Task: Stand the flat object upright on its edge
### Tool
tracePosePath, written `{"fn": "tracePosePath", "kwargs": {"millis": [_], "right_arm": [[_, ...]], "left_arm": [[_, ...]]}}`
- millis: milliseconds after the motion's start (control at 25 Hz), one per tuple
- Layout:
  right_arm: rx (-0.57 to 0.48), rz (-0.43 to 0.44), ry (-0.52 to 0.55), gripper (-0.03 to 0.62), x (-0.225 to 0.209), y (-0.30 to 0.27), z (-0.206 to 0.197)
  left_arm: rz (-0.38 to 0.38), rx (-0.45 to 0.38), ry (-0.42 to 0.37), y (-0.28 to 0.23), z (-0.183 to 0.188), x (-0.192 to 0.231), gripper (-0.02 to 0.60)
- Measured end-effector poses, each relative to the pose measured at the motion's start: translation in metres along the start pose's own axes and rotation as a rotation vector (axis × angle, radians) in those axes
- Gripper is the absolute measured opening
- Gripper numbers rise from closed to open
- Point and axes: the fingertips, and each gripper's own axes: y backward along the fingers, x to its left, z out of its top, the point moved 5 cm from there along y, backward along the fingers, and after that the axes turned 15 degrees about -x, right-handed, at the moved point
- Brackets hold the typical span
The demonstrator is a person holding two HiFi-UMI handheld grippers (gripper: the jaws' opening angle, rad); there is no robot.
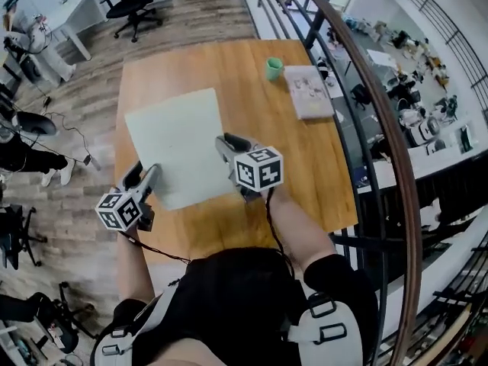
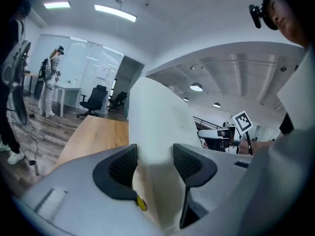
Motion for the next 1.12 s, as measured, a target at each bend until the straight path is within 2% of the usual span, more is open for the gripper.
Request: {"fn": "tracePosePath", "kwargs": {"millis": [240,480,760,1120], "right_arm": [[-0.031,0.125,0.059,0.101,0.035,-0.053,0.008],[-0.071,0.197,0.116,0.101,0.067,-0.116,0.007],[-0.089,0.147,0.164,0.101,0.063,-0.152,-0.009],[-0.184,0.058,0.331,0.1,0.053,-0.186,-0.027]], "left_arm": [[0.112,-0.081,-0.092,0.029,0.029,0.031,0.233],[0.167,-0.117,-0.166,0.042,0.055,0.083,0.233],[0.158,-0.123,-0.231,0.024,0.052,0.12,0.233],[0.126,-0.096,-0.342,-0.017,0.03,0.171,0.223]]}}
